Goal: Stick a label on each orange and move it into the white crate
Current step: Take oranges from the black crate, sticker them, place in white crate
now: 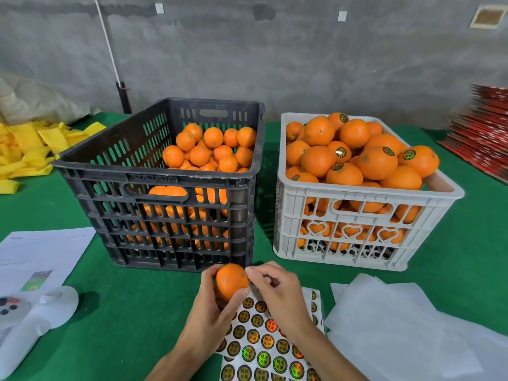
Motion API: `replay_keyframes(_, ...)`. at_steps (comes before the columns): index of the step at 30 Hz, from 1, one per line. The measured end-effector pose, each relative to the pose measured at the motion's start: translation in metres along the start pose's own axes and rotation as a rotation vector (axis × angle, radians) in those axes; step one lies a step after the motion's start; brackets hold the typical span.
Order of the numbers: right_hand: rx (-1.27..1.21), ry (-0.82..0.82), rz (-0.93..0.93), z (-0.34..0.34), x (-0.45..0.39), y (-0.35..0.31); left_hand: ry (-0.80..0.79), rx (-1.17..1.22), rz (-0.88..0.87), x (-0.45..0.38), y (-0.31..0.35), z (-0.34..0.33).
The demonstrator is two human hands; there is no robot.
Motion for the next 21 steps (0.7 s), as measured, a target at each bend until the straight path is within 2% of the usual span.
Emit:
replay_keyframes(6, 0.027, -0.052, 0.009, 0.001, 0.008, -0.013, 0.085, 0.024, -0.088, 0.001, 0.018, 0.005)
replay_keyframes(10, 0.065, 0.101, 0.203, 0.012, 0.012, -0.043, 0.147, -0.031, -0.232, -0.007, 0.062, 0.006)
replay_keyframes(12, 0.130, 0.206, 0.319, 0.024, 0.012, -0.073, 0.193, -0.137, -0.370, -0.015, 0.101, 0.008)
replay_keyframes(17, 0.140, 0.468, 0.508, 0.064, -0.002, -0.160, 0.241, -0.402, -0.858, -0.041, 0.218, -0.003)
replay_keyframes(19, 0.213, 0.506, 0.497, 0.080, -0.021, -0.187, 0.251, -0.452, -0.989, -0.057, 0.263, -0.013)
replay_keyframes(21, 0.322, 0.547, 0.419, 0.100, -0.046, -0.207, 0.176, -0.476, -1.048, -0.078, 0.299, -0.029)
Point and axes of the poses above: each hand's wrist, its own x-axis away from the middle knuckle, its own z-axis out of the back of the hand, y = z × x, the point moved 4 cm from there along -x, towards the middle knuckle, and after that the axes turned 1 degree about z, right-handed, at the moved point
